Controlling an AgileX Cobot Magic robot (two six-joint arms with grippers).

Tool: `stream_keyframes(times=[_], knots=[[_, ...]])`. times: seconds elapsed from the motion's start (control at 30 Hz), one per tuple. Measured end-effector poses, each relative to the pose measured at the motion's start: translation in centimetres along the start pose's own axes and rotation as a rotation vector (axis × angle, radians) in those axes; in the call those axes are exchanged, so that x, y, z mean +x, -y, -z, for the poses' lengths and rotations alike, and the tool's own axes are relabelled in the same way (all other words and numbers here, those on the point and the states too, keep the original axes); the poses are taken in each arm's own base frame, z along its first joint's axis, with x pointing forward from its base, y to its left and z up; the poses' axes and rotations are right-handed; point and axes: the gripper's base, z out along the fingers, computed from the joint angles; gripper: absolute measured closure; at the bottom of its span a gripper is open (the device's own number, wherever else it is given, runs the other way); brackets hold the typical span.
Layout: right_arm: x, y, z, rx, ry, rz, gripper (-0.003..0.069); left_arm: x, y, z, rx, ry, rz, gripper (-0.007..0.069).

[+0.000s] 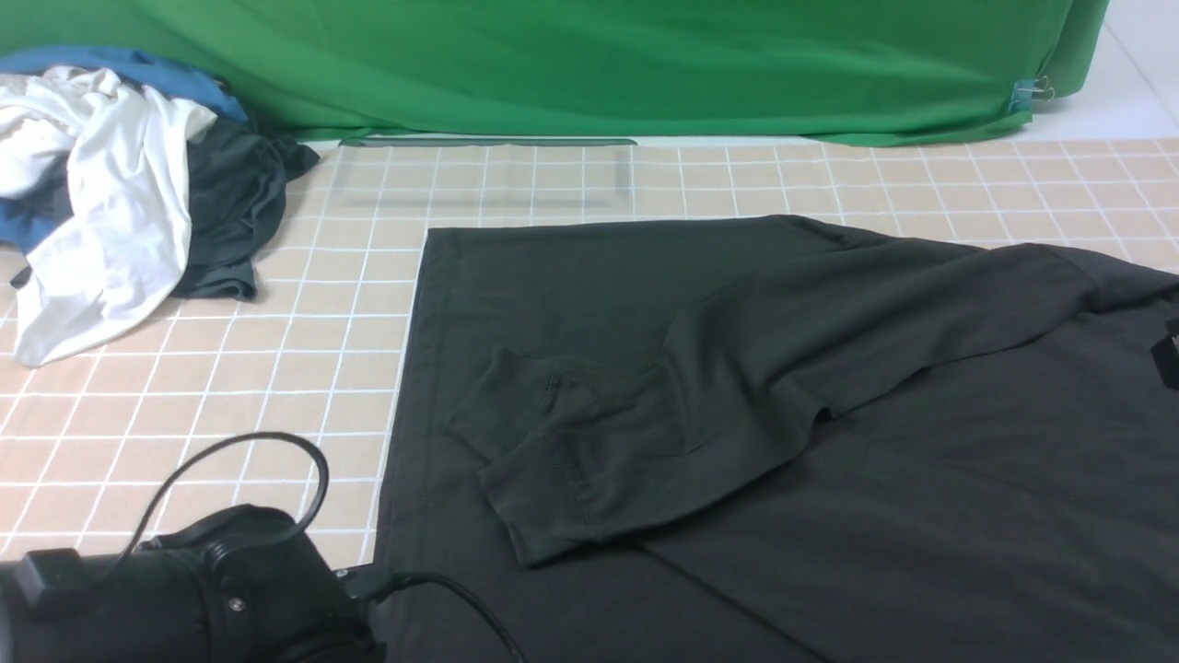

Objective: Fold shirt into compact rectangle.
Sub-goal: 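Fold the black garment in half by bringing its near edge over to the far edge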

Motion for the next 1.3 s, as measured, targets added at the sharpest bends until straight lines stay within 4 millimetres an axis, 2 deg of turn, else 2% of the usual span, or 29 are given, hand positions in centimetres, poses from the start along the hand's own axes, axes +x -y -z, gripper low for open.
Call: stream_keyframes(times=[0.07, 0.17, 0.23, 0.33, 0.43, 0.63, 0.83, 0.9, 0.97, 1.07, 1.13, 1.23, 1.3], knots=[[0.0, 0.0, 0.0, -0.002, -0.002, 0.002, 0.0623, 0.1, -0.1, -0.2, 0.007, 0.004, 0.002, 0.0060], [0.0, 0.0, 0.0, -0.004, -0.004, 0.005, 0.0623, 0.1, -0.2, -0.3, 0.033, 0.018, 0.004, 0.0137], [0.1, -0.1, 0.0, -0.006, -0.007, 0.010, 0.0623, 0.1, 0.0, -0.3, 0.056, 0.025, 0.008, 0.0266], [0.1, -0.1, 0.0, -0.007, -0.008, 0.019, 0.0623, 0.0, 0.2, -0.2, 0.074, 0.036, -0.005, 0.0511], [0.1, -0.1, 0.0, -0.007, -0.008, 0.021, 0.0623, -0.1, 0.2, -0.1, 0.067, 0.038, -0.033, 0.0579], [-0.3, 0.0, 0.0, 0.002, 0.030, -0.003, 0.0620, 0.1, -1.8, 2.0, -0.067, 0.062, -0.099, 0.0580], [0.4, 0.6, -0.2, 0.059, -0.047, -0.048, 0.0614, -0.2, -4.6, 4.3, -0.085, 0.085, -0.027, 0.0580], [1.0, 1.0, -0.6, 0.108, -0.089, -0.068, 0.0609, -0.4, -5.0, 4.6, -0.061, 0.086, -0.002, 0.0580], [2.7, 2.0, -1.7, 0.207, -0.193, -0.115, 0.0599, -0.5, -5.5, 5.1, -0.032, 0.092, 0.020, 0.0580], [4.9, 2.6, -3.5, 0.262, -0.293, -0.147, 0.0577, -0.6, -5.8, 5.3, -0.014, 0.096, 0.019, 0.0580], [6.1, 2.9, -4.8, 0.271, -0.320, -0.179, 0.0545, -0.6, -5.9, 5.4, -0.012, 0.096, 0.016, 0.0580], [8.2, 3.9, -7.0, 0.292, -0.355, -0.255, 0.0443, -0.5, -5.9, 5.4, -0.010, 0.094, -0.008, 0.0580], [9.6, 5.2, -8.2, 0.312, -0.375, -0.330, 0.0342, -0.5, -5.8, 5.4, -0.006, 0.088, -0.023, 0.0580]])
